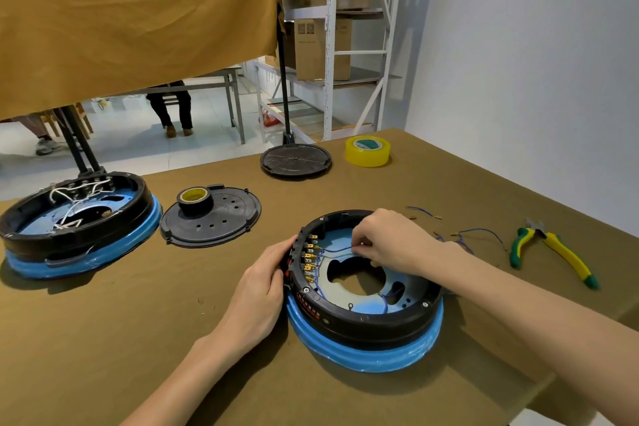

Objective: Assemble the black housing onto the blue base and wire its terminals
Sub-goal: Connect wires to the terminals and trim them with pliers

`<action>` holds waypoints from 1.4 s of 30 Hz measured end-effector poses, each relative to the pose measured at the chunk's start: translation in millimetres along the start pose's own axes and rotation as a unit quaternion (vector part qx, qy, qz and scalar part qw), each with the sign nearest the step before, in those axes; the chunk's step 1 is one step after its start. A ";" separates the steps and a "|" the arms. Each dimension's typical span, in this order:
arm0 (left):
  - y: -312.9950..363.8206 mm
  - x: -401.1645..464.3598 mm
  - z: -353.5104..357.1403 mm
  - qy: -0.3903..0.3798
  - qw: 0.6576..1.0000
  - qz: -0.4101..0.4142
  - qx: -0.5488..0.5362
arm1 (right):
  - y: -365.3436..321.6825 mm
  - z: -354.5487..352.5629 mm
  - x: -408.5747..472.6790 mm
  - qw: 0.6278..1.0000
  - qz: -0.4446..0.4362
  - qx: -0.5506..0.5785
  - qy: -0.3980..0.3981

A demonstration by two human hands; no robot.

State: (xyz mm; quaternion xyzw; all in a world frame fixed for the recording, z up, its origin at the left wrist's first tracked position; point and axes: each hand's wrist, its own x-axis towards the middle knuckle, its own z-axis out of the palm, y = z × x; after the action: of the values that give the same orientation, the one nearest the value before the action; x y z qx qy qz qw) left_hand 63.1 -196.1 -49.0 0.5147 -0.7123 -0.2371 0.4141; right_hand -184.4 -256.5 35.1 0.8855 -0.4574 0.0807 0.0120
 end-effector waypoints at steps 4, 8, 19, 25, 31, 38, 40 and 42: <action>1.8 -0.4 -1.2 0.002 1.000 0.004 -0.004 | -8.8 -5.0 0.2 0.999 0.015 -0.044 -0.011; 1.9 -0.3 -0.9 0.001 1.000 0.007 -0.008 | -24.8 -11.3 -9.5 0.996 0.021 0.085 0.011; 1.8 0.5 -0.6 0.006 1.000 0.016 -0.001 | -40.0 -18.6 -18.1 0.905 -0.019 0.317 -0.284; 1.8 -0.1 -1.1 0.004 1.000 0.013 -0.006 | -26.1 -38.2 -11.4 0.880 -0.004 0.377 -0.290; 1.0 0.4 -1.7 -0.003 1.000 0.012 -0.007 | -4.2 -53.8 -5.8 0.879 -0.013 0.405 -0.251; -0.4 0.7 -0.4 -0.001 1.000 0.005 -0.001 | 1.5 -50.4 -11.8 0.871 -0.033 0.439 -0.217; -0.6 0.8 -0.6 -0.001 1.000 0.003 -0.001 | 0.5 -47.4 -13.6 0.880 -0.030 0.436 -0.185; -0.7 0.9 -0.8 -0.003 1.000 0.002 -0.001 | 1.4 -46.8 -16.2 0.895 -0.025 0.419 -0.153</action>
State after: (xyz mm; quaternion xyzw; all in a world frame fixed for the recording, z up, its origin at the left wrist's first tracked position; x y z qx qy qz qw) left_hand 64.0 -197.2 -48.8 0.5124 -0.7141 -0.2385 0.4131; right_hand -200.9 -239.7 78.7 0.8212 -0.3549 0.1284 -0.4280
